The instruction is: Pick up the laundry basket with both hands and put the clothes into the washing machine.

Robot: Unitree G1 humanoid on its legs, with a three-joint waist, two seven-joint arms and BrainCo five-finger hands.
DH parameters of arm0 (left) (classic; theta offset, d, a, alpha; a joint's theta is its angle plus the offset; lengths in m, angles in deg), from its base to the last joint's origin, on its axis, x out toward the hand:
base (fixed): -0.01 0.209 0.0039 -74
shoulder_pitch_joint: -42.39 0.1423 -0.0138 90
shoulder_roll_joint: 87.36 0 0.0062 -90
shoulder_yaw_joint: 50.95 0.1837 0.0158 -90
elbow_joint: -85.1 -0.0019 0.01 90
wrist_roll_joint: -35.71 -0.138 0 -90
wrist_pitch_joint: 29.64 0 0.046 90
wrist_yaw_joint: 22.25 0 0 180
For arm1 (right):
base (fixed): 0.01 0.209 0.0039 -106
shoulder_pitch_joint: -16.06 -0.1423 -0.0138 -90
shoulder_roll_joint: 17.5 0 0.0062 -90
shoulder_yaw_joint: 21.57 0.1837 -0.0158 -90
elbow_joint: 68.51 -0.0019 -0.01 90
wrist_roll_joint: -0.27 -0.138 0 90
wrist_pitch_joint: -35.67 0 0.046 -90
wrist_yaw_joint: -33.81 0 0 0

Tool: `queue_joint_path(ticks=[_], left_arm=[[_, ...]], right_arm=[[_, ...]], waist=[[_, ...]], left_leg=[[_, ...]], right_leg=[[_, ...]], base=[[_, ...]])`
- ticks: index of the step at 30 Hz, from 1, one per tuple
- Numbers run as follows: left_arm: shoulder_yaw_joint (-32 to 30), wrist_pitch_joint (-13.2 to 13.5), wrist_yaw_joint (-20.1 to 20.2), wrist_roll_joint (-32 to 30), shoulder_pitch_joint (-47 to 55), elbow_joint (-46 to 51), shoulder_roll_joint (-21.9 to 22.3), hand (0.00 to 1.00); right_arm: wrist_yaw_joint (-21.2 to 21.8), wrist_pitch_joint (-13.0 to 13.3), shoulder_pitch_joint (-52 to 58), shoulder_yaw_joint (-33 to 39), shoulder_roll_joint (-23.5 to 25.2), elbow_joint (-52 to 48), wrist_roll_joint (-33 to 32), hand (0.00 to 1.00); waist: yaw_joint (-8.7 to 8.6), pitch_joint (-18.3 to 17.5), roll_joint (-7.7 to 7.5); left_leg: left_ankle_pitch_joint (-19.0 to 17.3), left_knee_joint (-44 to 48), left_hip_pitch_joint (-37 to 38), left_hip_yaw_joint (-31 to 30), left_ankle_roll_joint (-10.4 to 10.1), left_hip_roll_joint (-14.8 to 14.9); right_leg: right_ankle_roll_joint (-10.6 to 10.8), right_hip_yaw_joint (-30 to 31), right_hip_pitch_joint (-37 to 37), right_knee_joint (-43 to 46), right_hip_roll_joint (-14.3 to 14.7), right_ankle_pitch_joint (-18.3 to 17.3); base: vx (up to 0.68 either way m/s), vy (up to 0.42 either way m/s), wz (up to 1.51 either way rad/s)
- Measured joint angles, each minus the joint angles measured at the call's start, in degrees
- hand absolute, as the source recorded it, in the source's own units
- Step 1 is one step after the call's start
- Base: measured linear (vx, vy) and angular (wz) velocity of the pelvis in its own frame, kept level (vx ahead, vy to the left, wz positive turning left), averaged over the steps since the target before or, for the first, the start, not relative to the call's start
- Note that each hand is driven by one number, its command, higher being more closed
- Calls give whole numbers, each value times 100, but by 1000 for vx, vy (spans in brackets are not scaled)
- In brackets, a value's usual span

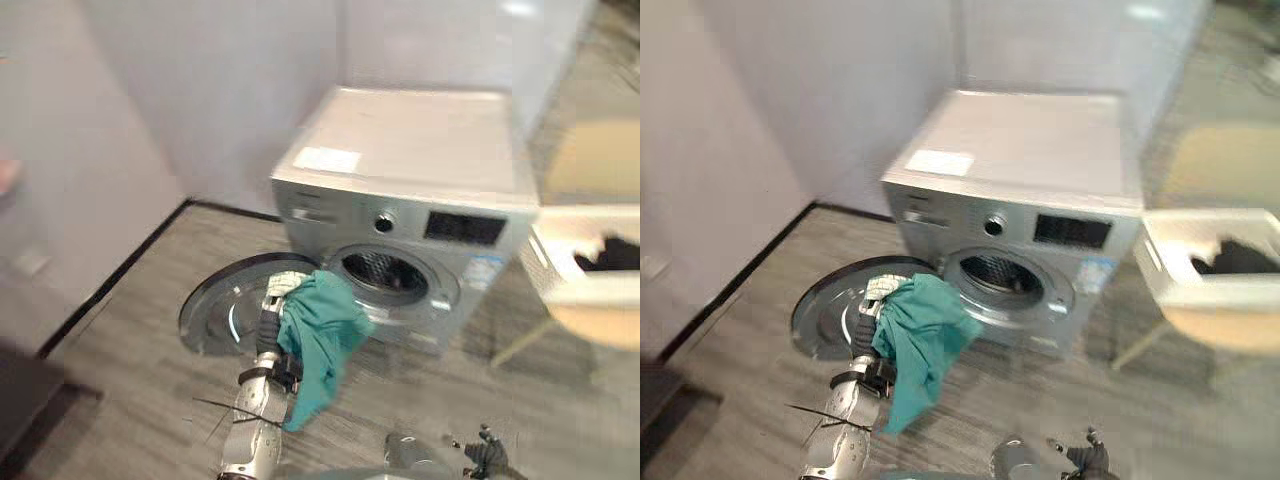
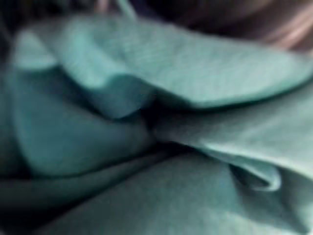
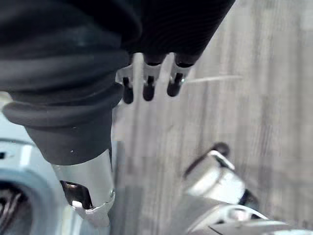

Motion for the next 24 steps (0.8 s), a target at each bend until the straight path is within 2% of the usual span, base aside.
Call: queue_joint_path(ticks=[1, 2, 3, 4, 5, 7, 9, 11, 14, 16, 19, 20, 22, 23, 24], left_arm=[[-32, 0, 6, 0, 29, -22, 0, 100], [-105, -8, 23, 2, 120, -70, -2, 100], [-129, -36, 28, 2, 141, -126, -2, 100], [-149, -71, 38, 3, 141, -224, 0, 100], [-159, -125, 87, 0, 140, -318, 5, 100], [-153, -130, 150, -20, 114, -437, 26, 100], [-185, -128, 139, -71, 50, -551, 22, 100], [-354, -115, 122, -258, -80, -625, 27, 100], [-648, -107, 6, -389, -113, -789, 47, 100], [-696, -107, -102, 179, -147, -854, 45, 100], [-599, -108, -279, 918, -506, -883, -7, 100], [-587, -103, -395, 1090, -693, -881, -7, 100], [-530, 16, -555, 1242, -905, -875, -9, 100], [-543, 79, -620, 1292, -1012, -880, -25, 100], [-580, 89, -693, 1358, -1298, -947, -36, 100]], right_arm=[[0, -9, 2, -12, 54, 11, 42, 0], [-4, -10, -10, -101, 55, 34, 92, 0], [-4, 2, 6, -108, 52, 33, 93, 0], [-1, 15, 69, -111, 43, 45, 93, 0], [1, 83, 154, -143, 23, 142, 97, 0], [5, 133, 205, -224, -79, 234, 117, 0], [1, 158, 209, -227, -145, 312, 192, 0], [2, 174, 268, -322, -191, 398, 335, 0], [31, 102, 273, -396, -256, 519, 730, 0], [17, 63, 269, -561, -300, 549, 960, 0], [-28, -62, 185, -775, -354, 562, 994, 0], [-101, -143, 65, -830, -366, 561, 978, 0], [-252, -165, -272, -1100, -484, 534, 861, 0], [-275, -172, -534, -1259, -564, 522, 853, 0], [-278, -168, -871, -1525, -576, 442, 796, 0]], waist=[[24, -27, -108], [25, 33, -95], [-18, 33, -98], [2, 47, -100], [-5, 47, -107], [12, 85, -111], [-8, 183, -22], [2, 230, -105], [18, 252, -128], [20, 266, -147], [12, 366, -288], [4, 430, -375], [41, 502, -376], [82, 523, -321], [125, 655, -430]], left_leg=[[-9, -9, 52, 275, 16, -59], [-21, -13, 24, 685, 38, -101], [-21, -19, 28, 790, 38, -102], [-21, -66, 159, 984, 38, -99], [-20, -45, 240, 1063, 37, -103], [15, -160, 461, 1188, -22, -126], [100, -316, 621, 1281, -60, -173], [204, -311, 616, 1271, -85, -202], [246, -137, 598, 1244, -156, 72], [298, 2, 532, 1084, -201, 237], [493, 449, 35, 926, 58, 323], [388, 584, -209, 905, 136, 340], [379, 259, -399, 867, 190, 170], [207, 137, -407, 831, 150, 137], [124, 248, -557, 852, 143, -7]], right_leg=[[-26, -151, -128, -58, -107, 42], [-107, -630, -314, -194, -336, 248], [-166, -988, -353, -222, -435, 304], [-295, -1718, -387, -193, -591, 316], [-344, -2036, -379, -167, -654, 290], [-392, -2133, -366, 49, -650, 226], [-415, -2240, -404, 292, -667, 127], [-446, -2332, -536, 576, -717, -116], [-605, -2532, -534, 702, -536, -271], [-645, -2630, -452, 608, -437, -294], [-694, -2805, -392, 403, -539, -268], [-711, -2873, -388, 324, -638, -208], [-604, -2874, -550, 342, -678, -171], [-562, -2796, -739, 446, -633, -150], [-495, -2648, -1002, 526, -627, -55]], base=[[60, 351, -191], [10, 233, -117], [49, 242, -112], [117, 189, -66], [189, 154, -54], [137, 37, -23], [63, -30, -8], [54, -111, 7], [42, -170, 1], [7, -168, 10], [-77, -105, 49], [-98, -28, 41], [-157, 30, 7], [-196, 103, -41], [-158, 100, -58]])
